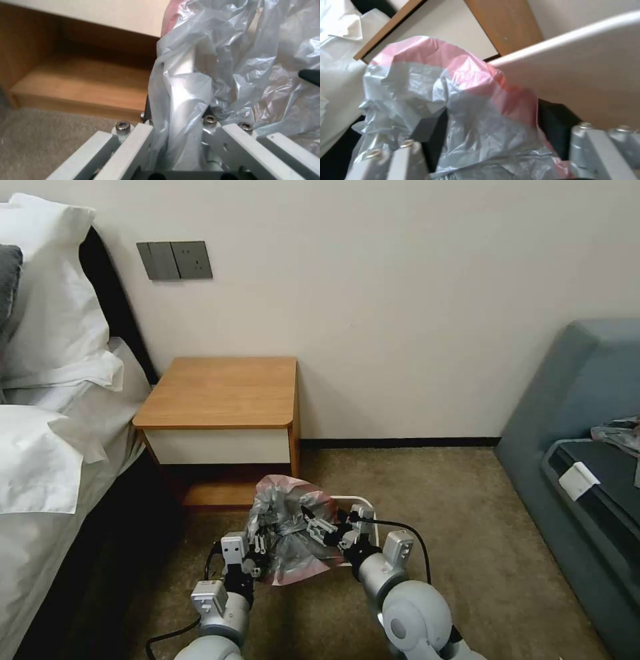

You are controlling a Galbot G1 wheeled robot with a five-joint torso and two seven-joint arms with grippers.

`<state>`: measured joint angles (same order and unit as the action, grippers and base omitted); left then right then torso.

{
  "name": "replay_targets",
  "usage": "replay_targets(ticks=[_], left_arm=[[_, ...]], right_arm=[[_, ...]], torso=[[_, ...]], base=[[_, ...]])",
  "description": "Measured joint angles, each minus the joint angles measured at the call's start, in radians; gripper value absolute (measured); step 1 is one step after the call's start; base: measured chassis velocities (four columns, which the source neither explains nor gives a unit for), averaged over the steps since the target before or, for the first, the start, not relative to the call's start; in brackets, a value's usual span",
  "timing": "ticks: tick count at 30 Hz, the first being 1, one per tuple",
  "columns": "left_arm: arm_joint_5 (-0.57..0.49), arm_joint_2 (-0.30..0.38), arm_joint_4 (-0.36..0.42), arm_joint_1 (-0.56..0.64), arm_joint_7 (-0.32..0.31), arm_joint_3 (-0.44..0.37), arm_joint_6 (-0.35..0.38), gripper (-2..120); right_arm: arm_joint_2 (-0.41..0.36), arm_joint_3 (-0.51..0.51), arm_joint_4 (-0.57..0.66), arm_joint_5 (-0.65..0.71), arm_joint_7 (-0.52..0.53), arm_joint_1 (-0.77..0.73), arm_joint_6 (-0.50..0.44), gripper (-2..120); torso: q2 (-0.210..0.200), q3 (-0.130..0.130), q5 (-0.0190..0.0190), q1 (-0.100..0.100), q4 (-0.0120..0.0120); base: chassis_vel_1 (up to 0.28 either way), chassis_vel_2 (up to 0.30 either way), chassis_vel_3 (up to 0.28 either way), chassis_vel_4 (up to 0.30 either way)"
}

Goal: Pick up the garbage bag from the table and place it over the trash can.

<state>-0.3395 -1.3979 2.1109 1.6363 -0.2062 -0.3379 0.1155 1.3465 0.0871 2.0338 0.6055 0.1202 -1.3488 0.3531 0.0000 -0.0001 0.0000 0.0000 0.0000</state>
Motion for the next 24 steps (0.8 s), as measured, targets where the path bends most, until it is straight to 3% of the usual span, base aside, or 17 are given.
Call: replay_targets(ticks=[4, 16, 24], left_arm=[[-0.061, -0.003, 0.006, -0.003, -0.025, -0.004, 0.025, 5], [-0.097, 0.001, 0.007, 0.0, -0.048, -0.009, 0.042, 5], [-0.077, 0.005, 0.006, 0.009, -0.03, -0.019, 0.038, 5]], right_arm=[[-0.001, 0.001, 0.001, -0.026, -0.018, -0.011, -0.017, 43], [0.0, 0.002, 0.024, -0.042, -0.036, -0.014, -0.038, 2], [-0.02, 0.03, 0.069, 0.008, -0.027, 0.019, -0.018, 0]], torso=[[0.0, 0.0, 0.0, 0.0, -0.0001], [0.0, 0.0, 0.0, 0.0, 0.0], [0.0, 0.0, 0.0, 0.0, 0.0]], base=[[0.0, 0.0, 0.0, 0.0], [0.0, 0.0, 0.0, 0.0], [0.0, 0.0, 0.0, 0.0]])
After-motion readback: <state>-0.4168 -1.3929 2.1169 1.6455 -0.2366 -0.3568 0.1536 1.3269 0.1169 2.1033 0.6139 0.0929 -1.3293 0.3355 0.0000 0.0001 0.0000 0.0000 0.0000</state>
